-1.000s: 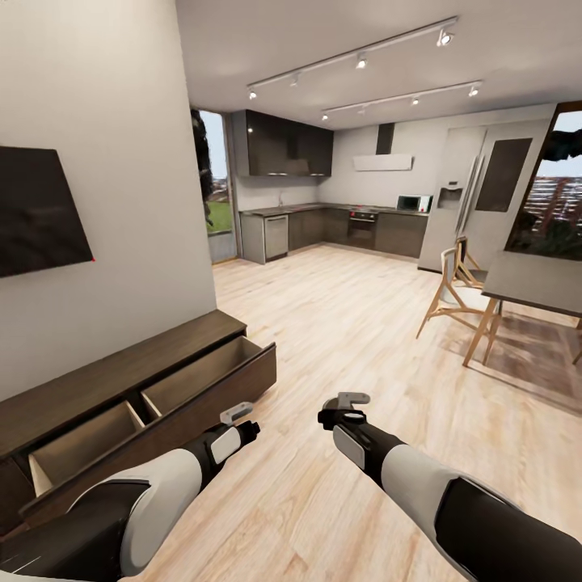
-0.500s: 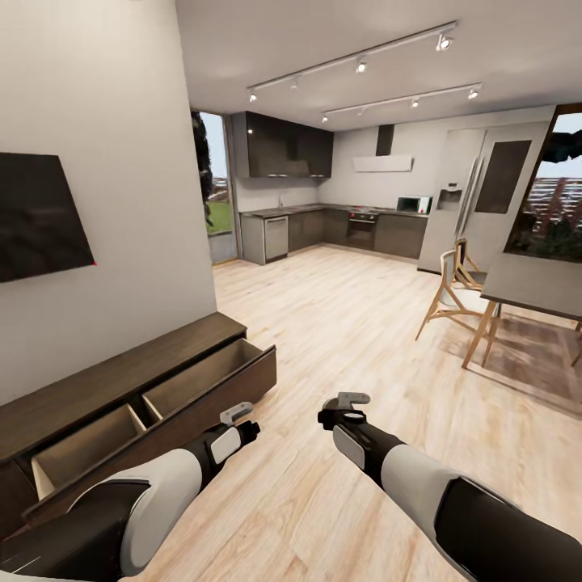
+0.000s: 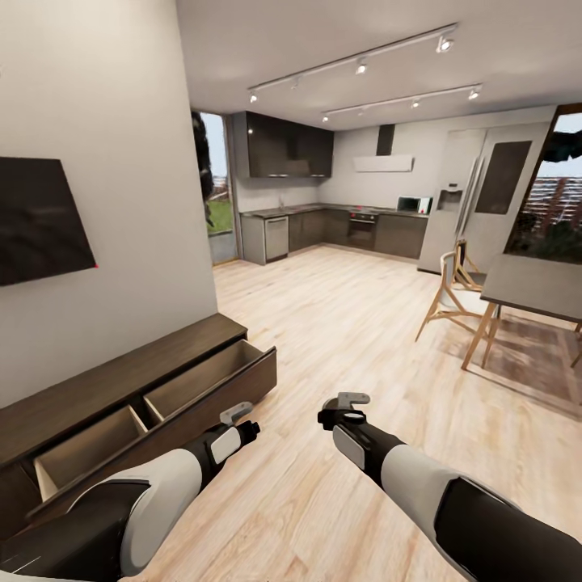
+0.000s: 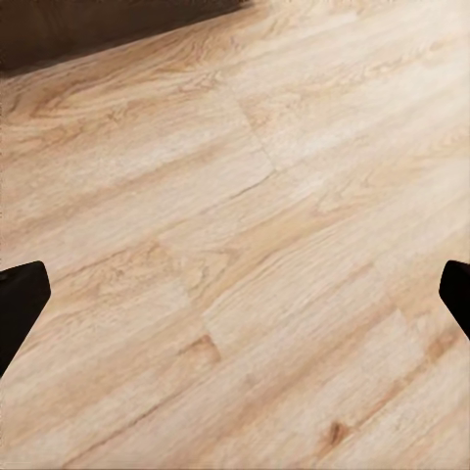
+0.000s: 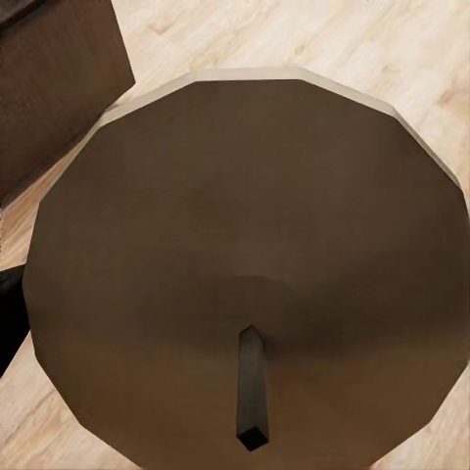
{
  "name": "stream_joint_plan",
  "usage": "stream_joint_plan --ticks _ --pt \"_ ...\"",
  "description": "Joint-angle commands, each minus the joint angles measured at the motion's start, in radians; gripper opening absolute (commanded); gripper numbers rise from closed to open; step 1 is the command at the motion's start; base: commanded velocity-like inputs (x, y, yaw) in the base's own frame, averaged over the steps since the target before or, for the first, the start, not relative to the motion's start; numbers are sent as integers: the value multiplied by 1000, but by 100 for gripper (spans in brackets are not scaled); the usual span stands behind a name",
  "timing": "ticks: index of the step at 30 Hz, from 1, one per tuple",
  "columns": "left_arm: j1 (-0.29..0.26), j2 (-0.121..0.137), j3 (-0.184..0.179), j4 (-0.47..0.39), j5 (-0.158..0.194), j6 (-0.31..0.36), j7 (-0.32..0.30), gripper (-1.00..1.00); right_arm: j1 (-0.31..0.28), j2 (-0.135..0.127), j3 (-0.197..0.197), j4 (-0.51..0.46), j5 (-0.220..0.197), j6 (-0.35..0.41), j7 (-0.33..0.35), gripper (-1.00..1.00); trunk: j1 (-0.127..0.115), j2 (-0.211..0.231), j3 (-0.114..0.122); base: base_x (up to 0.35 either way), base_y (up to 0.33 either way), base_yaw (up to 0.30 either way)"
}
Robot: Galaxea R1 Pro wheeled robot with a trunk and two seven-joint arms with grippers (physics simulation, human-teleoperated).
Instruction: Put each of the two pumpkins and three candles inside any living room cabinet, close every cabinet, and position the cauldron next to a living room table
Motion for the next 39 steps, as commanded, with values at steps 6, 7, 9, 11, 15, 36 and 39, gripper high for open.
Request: stream_joint_plan --ticks 6,7,9,11,15,36,39 --pt "0 0 4 -2 -1 5 4 100 -1 -1 8 -2 -3 6 -7 -100 -23 41 8 0 0 93" --pt "0 0 4 -2 -1 5 4 100 -1 -1 8 -2 -3 6 -7 -100 -27 48 10 0 0 108" --pt "0 0 4 -2 -2 5 4 100 -1 -1 8 -2 -3 5 -7 -100 -35 62 13 0 0 117" --pt "0 0 4 -2 -2 5 4 100 -1 -1 8 -2 -3 5 -7 -100 -42 76 16 0 0 122" --pt "0 0 4 -2 -2 5 4 100 -1 -1 8 -2 -3 5 -7 -100 -58 104 22 0 0 123" --pt "0 0 4 -2 -1 6 4 100 -1 -1 7 -2 -3 6 -6 -100 -119 216 43 0 0 112" --pt "0 0 4 -2 -1 5 4 100 -1 -1 7 -2 -3 6 -5 -100 -119 216 42 49 0 13"
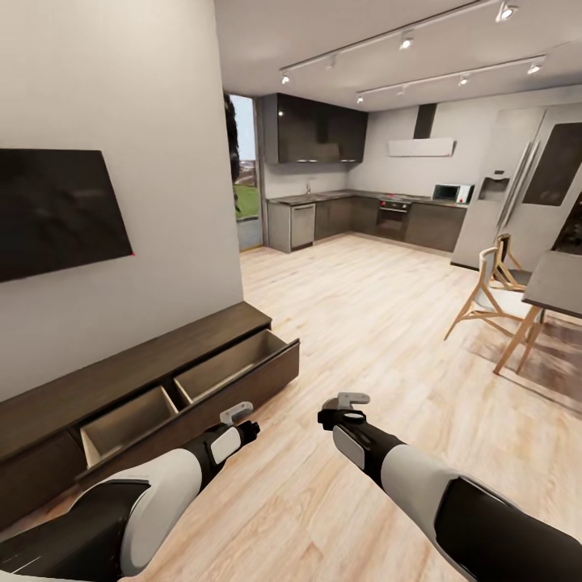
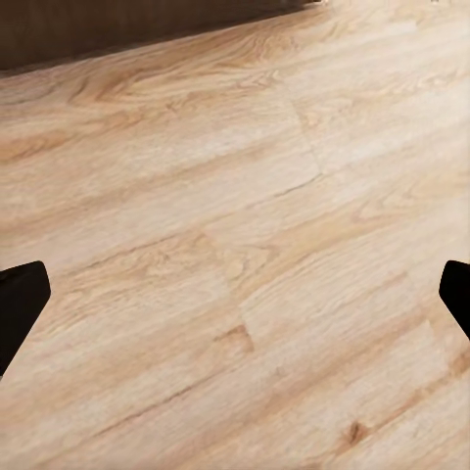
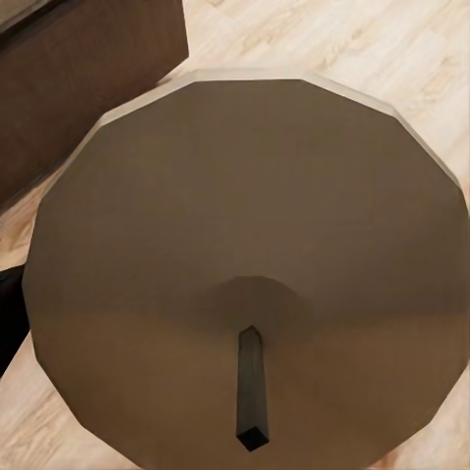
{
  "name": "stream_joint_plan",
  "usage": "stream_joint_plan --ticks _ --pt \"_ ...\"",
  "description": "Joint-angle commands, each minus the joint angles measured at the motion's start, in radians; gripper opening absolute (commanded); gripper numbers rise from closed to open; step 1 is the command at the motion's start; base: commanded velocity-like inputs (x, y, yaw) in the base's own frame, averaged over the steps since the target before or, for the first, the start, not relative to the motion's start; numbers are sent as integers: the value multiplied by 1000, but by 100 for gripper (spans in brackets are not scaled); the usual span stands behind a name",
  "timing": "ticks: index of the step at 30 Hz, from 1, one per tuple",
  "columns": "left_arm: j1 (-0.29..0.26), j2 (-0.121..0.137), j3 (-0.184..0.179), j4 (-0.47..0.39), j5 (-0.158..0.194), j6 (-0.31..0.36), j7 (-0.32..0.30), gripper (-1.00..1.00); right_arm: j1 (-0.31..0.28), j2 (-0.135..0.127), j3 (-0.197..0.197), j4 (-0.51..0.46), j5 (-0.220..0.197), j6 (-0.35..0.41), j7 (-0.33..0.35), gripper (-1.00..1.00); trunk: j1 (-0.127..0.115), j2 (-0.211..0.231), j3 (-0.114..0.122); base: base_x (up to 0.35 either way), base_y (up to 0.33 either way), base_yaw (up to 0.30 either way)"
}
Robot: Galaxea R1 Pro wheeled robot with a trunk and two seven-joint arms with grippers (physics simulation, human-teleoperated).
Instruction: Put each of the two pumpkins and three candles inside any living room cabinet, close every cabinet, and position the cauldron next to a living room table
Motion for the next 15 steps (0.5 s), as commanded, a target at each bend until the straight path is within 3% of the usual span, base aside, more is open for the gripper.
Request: stream_joint_plan --ticks 1,15 --pt "0 0 4 -2 -1 5 5 100 -1 -1 7 -2 -4 6 -7 -100 1 -1 -1 232 0 3" --pt "0 -1 4 -2 -1 5 5 100 -1 -1 7 -2 -4 6 -7 -100 1 -1 -1 323 0 0"
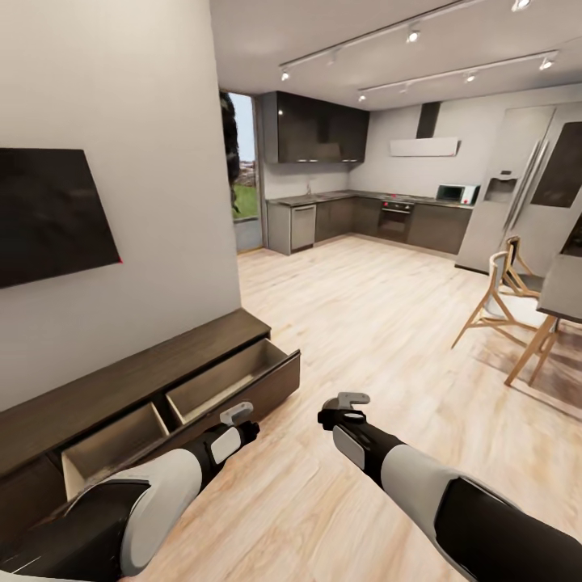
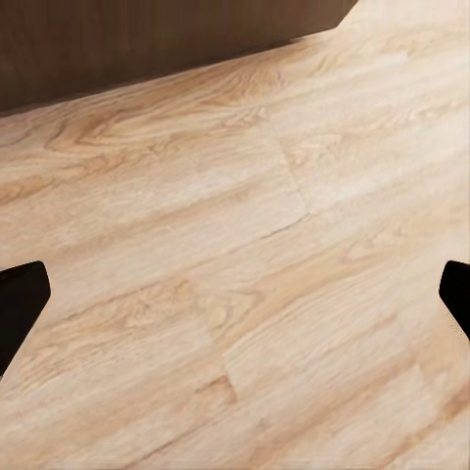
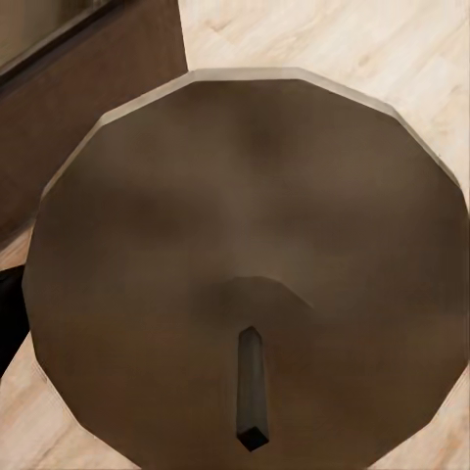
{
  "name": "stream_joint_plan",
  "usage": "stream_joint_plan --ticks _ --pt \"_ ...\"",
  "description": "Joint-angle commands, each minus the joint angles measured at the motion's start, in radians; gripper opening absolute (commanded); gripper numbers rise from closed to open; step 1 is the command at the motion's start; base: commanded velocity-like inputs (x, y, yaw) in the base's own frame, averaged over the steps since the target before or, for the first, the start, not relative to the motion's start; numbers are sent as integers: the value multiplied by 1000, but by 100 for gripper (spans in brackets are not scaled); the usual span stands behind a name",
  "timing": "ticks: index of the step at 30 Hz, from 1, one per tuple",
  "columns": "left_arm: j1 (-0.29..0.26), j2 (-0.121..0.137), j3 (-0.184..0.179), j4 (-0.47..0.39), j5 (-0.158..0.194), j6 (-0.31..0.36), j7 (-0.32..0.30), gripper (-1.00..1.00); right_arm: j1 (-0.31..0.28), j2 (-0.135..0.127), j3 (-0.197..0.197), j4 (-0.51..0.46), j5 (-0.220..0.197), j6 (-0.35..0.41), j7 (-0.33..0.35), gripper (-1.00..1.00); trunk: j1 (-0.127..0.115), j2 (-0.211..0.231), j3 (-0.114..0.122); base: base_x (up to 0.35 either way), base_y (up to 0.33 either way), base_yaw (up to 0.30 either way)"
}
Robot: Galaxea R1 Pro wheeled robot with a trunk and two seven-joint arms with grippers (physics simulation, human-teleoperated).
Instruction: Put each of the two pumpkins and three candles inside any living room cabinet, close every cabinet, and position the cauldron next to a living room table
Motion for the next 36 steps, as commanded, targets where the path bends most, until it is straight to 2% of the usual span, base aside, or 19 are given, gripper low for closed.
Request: stream_joint_plan --ticks 1,11,22,36 --pt "0 0 4 -2 -1 5 5 100 -1 0 8 -2 -2 6 -6 -100 1 -1 -1 332 0 0" --pt "0 0 4 -2 -1 5 5 100 -1 0 9 -2 -2 6 -7 -100 1 -1 -5 318 -115 60" --pt "0 0 4 -2 -1 5 5 100 -1 0 9 -2 -2 6 -7 -100 1 -1 -16 267 -189 222" --pt "0 0 4 -2 -1 5 5 100 -1 0 9 -2 -2 6 -7 -100 1 -1 -31 310 -96 234"
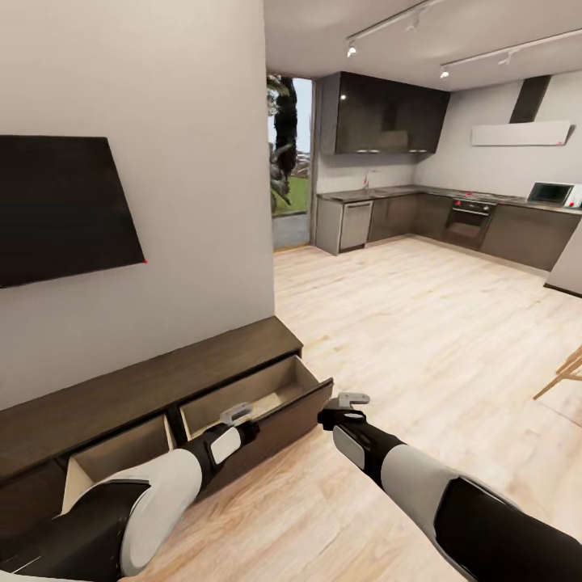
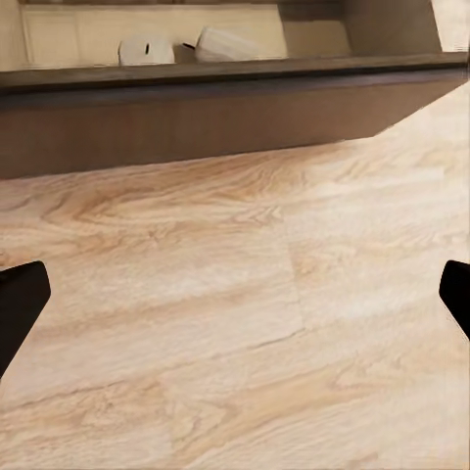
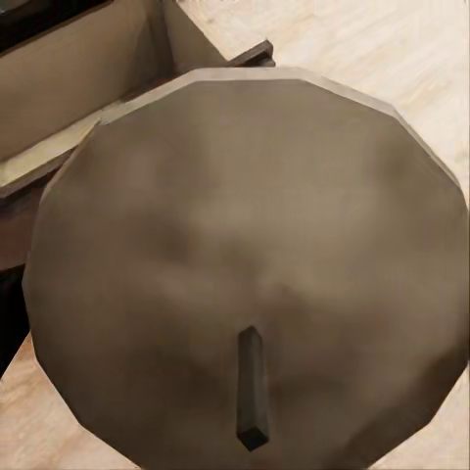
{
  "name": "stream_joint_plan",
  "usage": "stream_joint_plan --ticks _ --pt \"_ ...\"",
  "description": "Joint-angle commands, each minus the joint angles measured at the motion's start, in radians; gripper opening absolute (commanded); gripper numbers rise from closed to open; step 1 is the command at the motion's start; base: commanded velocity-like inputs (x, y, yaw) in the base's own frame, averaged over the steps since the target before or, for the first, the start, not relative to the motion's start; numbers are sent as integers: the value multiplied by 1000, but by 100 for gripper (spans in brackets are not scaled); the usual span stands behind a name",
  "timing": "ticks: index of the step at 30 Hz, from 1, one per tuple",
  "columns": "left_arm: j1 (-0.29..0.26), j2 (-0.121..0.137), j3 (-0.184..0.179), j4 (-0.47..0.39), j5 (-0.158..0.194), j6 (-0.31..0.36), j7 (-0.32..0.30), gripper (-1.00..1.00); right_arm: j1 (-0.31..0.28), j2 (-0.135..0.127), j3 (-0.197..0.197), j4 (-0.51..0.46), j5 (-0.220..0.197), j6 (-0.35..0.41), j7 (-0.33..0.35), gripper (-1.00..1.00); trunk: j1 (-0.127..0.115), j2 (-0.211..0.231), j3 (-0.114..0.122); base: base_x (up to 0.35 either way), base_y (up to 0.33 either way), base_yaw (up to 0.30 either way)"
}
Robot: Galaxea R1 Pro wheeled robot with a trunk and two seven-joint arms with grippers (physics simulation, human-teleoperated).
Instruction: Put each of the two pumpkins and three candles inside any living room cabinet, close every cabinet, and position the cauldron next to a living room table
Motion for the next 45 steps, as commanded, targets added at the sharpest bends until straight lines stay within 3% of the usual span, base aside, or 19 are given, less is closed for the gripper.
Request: stream_joint_plan --ticks 1,16,34,45 --pt "0 0 4 -2 -1 5 5 100 -1 -1 8 -3 0 6 -7 -100 1 -1 -2 309 -113 234" --pt "0 0 4 -2 -1 7 5 100 -1 -1 8 -3 0 6 -7 -100 1 -1 -17 93 -46 228" --pt "0 0 4 -2 -1 6 5 100 -1 -1 8 -3 0 6 -6 -100 1 -1 -19 0 -181 14" --pt "0 0 4 -2 -1 7 5 100 -1 -1 8 -3 0 6 -7 -100 1 -1 -22 0 -22 90"
